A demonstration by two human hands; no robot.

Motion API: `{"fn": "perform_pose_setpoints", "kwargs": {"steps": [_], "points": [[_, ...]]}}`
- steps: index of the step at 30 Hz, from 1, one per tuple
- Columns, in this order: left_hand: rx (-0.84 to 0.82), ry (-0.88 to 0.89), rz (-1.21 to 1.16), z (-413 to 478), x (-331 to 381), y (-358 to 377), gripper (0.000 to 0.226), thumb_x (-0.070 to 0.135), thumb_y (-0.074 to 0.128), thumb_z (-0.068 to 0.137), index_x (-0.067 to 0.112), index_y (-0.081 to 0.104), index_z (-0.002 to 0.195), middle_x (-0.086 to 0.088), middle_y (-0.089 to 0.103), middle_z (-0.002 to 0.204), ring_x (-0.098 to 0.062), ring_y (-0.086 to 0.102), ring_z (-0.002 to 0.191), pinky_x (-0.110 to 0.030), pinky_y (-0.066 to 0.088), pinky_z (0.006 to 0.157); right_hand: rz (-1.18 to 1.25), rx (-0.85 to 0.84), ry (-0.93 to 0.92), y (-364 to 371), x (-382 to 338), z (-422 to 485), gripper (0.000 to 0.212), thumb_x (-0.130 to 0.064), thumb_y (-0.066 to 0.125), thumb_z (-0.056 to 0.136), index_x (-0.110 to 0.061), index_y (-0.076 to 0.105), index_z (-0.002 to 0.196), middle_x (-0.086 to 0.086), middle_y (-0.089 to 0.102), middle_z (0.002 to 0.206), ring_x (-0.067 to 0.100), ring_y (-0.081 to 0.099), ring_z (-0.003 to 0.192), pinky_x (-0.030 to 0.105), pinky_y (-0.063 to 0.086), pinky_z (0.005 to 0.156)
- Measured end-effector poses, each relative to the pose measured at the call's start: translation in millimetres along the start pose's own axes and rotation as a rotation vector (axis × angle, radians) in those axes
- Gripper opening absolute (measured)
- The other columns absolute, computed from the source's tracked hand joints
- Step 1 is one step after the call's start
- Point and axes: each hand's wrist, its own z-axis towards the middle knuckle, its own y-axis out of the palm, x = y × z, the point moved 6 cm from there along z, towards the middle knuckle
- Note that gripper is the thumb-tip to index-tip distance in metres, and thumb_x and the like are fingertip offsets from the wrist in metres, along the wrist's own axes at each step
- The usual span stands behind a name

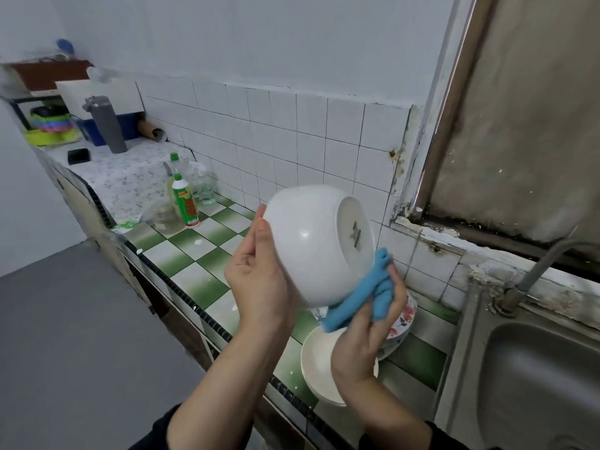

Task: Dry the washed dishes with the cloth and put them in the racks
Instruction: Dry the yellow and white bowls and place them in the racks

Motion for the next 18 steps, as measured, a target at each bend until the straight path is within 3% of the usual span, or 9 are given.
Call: {"fn": "perform_pose_setpoints", "kwargs": {"steps": [2, 3, 5, 7, 9, 12, 16, 18], "points": [[-0.038, -0.014, -0.008, 0, 0, 4, 0.021, 0.019, 0.050, 0.100, 0.026, 0.069, 0.095, 0.005, 0.063, 0.130, -0.012, 0.062, 0.114, -0.023, 0.056, 0.085, 0.140, 0.141, 0.427, -8, 17, 9, 0.037, -0.046, 0.052, 0.085, -0.035, 0.056, 0.120, -0.006, 0.060, 0.122, 0.019, 0.060, 0.115, 0.032, 0.052, 0.090], [-0.070, -0.016, 0.000, 2, 0, 5, 0.020, 0.019, 0.050, 0.099, 0.024, 0.070, 0.095, 0.010, 0.066, 0.125, -0.007, 0.064, 0.111, -0.023, 0.056, 0.084, 0.147, 0.155, 0.581, -11, 23, 14, 0.029, -0.043, 0.052, 0.090, -0.026, 0.059, 0.113, 0.002, 0.064, 0.104, 0.022, 0.066, 0.092, 0.033, 0.055, 0.073], [-0.158, 0.011, 0.059, 8, 5, 9, 0.021, 0.019, 0.051, 0.098, 0.019, 0.072, 0.093, 0.022, 0.069, 0.110, 0.001, 0.064, 0.105, -0.021, 0.055, 0.082, 0.110, 0.082, 0.756, -9, 19, 31, 0.023, -0.027, 0.041, 0.103, -0.017, 0.055, 0.088, 0.001, 0.057, 0.068, 0.016, 0.056, 0.051, 0.024, 0.047, 0.047], [-0.240, 0.074, 0.149, 12, 14, 12, 0.022, 0.017, 0.052, 0.097, 0.017, 0.073, 0.089, 0.024, 0.071, 0.102, 0.003, 0.064, 0.104, -0.017, 0.053, 0.080, 0.177, -0.018, 0.798, 0, 8, 52, 0.034, -0.026, 0.038, 0.103, -0.017, 0.048, 0.072, -0.003, 0.052, 0.050, 0.011, 0.049, 0.038, 0.017, 0.040, 0.040], [-0.301, 0.118, 0.216, 15, 21, 14, 0.023, 0.014, 0.052, 0.097, 0.016, 0.073, 0.088, 0.023, 0.072, 0.098, 0.004, 0.066, 0.099, -0.016, 0.052, 0.077, 0.194, -0.147, 0.794, 9, -1, 71, 0.032, -0.035, 0.047, 0.097, -0.020, 0.058, 0.070, -0.002, 0.057, 0.056, 0.014, 0.054, 0.048, 0.020, 0.044, 0.048], [-0.396, 0.169, 0.306, 15, 28, 22, 0.021, 0.008, 0.052, 0.097, 0.017, 0.070, 0.097, 0.024, 0.072, 0.090, 0.006, 0.067, 0.087, -0.015, 0.052, 0.074, 0.105, -0.257, 0.570, 12, -14, 100, 0.015, -0.026, 0.057, 0.090, -0.016, 0.069, 0.094, 0.001, 0.067, 0.081, 0.017, 0.061, 0.073, 0.029, 0.048, 0.066], [-0.434, 0.232, 0.359, 15, 32, 26, 0.020, 0.006, 0.054, 0.095, 0.018, 0.069, 0.102, 0.021, 0.073, 0.078, 0.003, 0.066, 0.075, -0.016, 0.054, 0.068, 0.048, -0.363, 0.328, 17, -35, 110, 0.022, -0.017, 0.053, 0.080, -0.018, 0.066, 0.098, -0.003, 0.069, 0.097, 0.008, 0.063, 0.082, 0.020, 0.052, 0.067], [-0.408, 0.249, 0.334, 17, 34, 24, 0.018, 0.007, 0.057, 0.093, 0.018, 0.071, 0.096, 0.016, 0.073, 0.075, 0.000, 0.066, 0.071, -0.018, 0.054, 0.066, 0.045, -0.357, 0.319, 14, -34, 104, 0.020, -0.016, 0.055, 0.084, -0.018, 0.064, 0.102, 0.000, 0.066, 0.103, 0.007, 0.063, 0.084, 0.019, 0.052, 0.068]]}}
